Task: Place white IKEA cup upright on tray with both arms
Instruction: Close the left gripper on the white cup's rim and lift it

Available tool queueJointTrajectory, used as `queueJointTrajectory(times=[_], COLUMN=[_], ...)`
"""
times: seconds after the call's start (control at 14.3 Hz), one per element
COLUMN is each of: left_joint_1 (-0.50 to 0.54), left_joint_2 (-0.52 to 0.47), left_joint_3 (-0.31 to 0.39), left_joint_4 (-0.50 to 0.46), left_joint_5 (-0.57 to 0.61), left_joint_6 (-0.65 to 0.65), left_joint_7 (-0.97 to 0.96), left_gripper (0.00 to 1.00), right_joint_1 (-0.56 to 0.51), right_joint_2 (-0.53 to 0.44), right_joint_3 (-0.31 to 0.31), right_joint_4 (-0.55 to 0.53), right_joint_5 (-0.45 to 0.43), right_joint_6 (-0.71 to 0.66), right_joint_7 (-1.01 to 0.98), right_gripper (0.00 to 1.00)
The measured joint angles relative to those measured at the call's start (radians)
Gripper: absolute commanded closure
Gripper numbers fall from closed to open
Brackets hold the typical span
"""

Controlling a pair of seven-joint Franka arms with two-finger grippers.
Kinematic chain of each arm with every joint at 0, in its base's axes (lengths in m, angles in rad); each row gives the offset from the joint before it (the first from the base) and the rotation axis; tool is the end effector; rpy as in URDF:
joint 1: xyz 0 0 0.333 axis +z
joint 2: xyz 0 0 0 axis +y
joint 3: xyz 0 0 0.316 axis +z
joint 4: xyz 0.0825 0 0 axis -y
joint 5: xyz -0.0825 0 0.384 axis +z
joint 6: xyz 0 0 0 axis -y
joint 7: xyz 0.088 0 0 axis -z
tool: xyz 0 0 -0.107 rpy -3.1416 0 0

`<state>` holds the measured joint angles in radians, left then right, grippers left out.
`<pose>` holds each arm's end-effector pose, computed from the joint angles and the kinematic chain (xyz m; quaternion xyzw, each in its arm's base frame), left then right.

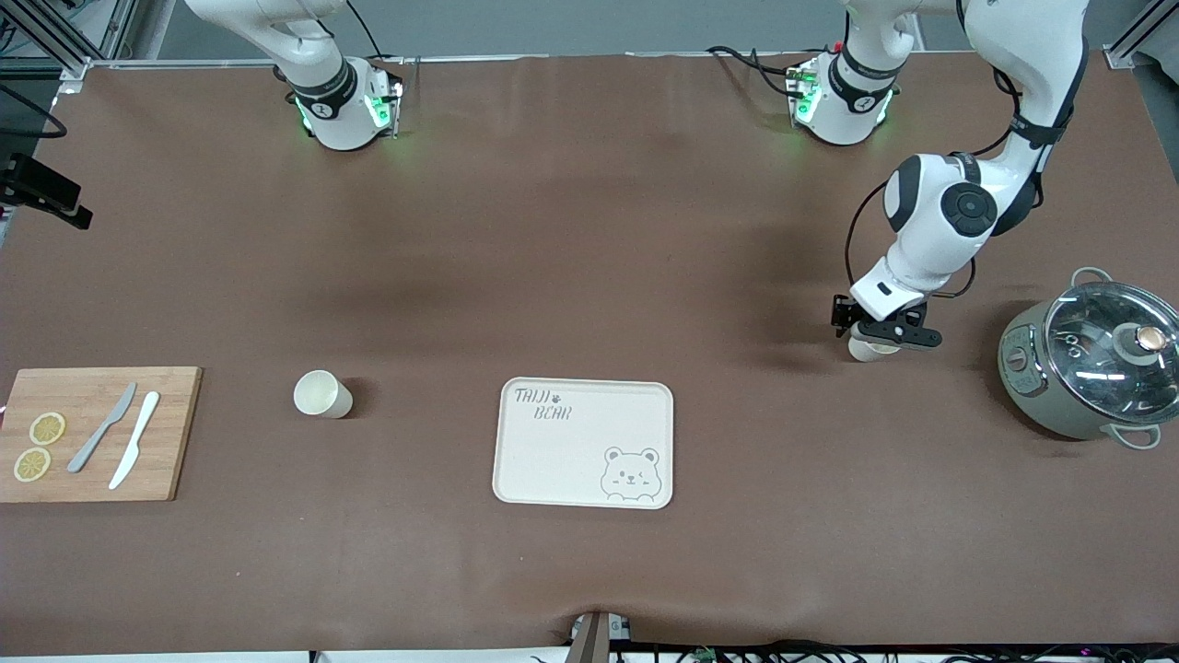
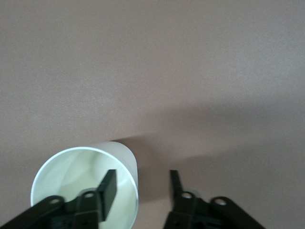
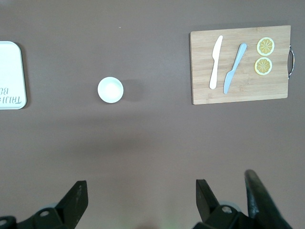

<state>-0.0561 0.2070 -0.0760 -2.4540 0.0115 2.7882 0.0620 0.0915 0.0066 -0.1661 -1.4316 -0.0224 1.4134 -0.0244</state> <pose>0.4928 -0.0668 0.2283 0.9929 -0.1006 0.0637 0.0076 0.5379 -0.0425 0.6719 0.9995 -0.0267 -0.0129 0.0110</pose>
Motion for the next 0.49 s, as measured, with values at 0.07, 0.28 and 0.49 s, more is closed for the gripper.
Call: queueJointTrajectory(times=[0.07,0.28,0.49], left_joint_1=[0.0,0.001,0.005], left_joint_2=[0.001,0.003,0.005], left_joint_3=[0.0,0.0,0.001], left_joint_4=[0.0,0.002,0.014], left_joint_5=[0.0,0.0,0.0], left_joint_6=[0.0,0.003,0.003], left_joint_7=[0.0,0.0,0.0], left_gripper=[1.0,1.0,1.0], right_joint_1=[0.0,0.0,0.0], right_joint_2=[0.0,0.0,0.0], right_joint_3=[0.0,0.0,0.0], right_joint_4=[0.0,0.0,0.0], right_joint_5=[0.0,0.0,0.0], right_joint_6=[0.0,0.0,0.0], right_joint_7=[0.0,0.0,0.0], right_gripper=[0.0,0.0,0.0])
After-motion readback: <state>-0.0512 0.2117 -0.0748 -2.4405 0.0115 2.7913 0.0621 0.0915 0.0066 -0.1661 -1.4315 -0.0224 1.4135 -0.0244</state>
